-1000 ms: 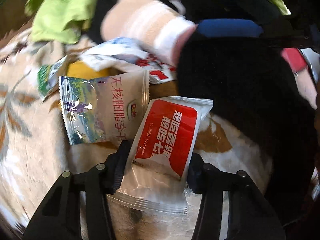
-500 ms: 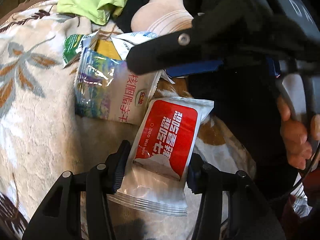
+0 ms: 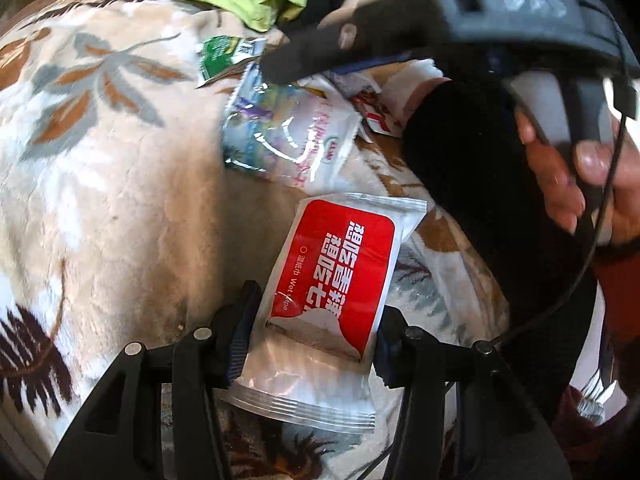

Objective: Organize soft objects
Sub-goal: 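Grasp a blue-green snack packet with the right tool while the left tool holds the wet-wipes packet, then carry the wet-wipes packet and snack packet over the yellow-rimmed box with both tools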

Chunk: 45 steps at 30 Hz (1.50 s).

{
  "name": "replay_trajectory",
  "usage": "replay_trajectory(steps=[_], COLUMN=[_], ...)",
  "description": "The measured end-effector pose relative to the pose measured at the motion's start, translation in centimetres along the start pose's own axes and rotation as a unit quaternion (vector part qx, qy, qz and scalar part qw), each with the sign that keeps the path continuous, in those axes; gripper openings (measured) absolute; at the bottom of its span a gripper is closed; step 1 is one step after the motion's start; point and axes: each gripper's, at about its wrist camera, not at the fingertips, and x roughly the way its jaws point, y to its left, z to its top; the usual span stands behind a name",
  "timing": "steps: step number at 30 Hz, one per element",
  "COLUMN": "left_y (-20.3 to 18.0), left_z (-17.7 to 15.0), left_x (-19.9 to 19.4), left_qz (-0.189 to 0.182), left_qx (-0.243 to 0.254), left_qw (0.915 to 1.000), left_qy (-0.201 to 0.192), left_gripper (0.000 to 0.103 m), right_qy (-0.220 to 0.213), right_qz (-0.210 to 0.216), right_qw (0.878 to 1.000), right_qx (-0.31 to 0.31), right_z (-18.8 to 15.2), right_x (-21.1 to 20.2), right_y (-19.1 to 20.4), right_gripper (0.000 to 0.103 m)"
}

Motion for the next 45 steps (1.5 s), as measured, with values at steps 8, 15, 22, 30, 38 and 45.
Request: replay_trajectory(steps=[8, 15, 22, 30, 38, 45], left_y=[-1.3, -0.1, -0.5, -0.1, 1.4, 5.6], left_z=[0.9, -0.5, -1.5, -4.0, -8.0, -11.7], left_x=[0.6, 0.5, -0.6, -4.6, -13.2, -19.5], left_qz=[0.013, 0.015, 0.017, 0.049, 0.113, 0.196], left_qx=[-0.007, -0.031, -0.035, -0.049, -0.085, -0.131], left_qw=[0.9999, 0.9994, 0.9992, 0.9968, 0.9854, 0.9642], left_qy=[0.008, 0.009, -0.007, -0.041, -0.095, -0.122], left_gripper=[0.048, 0.049, 0.049, 0.049, 0.049, 0.049], right_qy=[0.027, 0.040, 0.000, -0.028, -0.038, -0.026], right_qz=[0.022, 0.025, 0.080, 0.148, 0.232, 0.292], right_qw=[0.999, 0.999, 0.996, 0.987, 0.972, 0.956], right_qx=[-0.033, -0.021, 0.029, 0.054, 0.029, 0.006], right_z=[-1.7, -1.8, -4.0, -5.5, -3.9, -0.4], right_x=[1.2, 2.9, -0.7, -2.8, -2.6, -0.4], right_y=[1.3, 1.2, -0.2, 2.6, 10.8, 19.6], right_gripper=[0.059, 0.015, 0.015, 0.016, 0.019, 0.019])
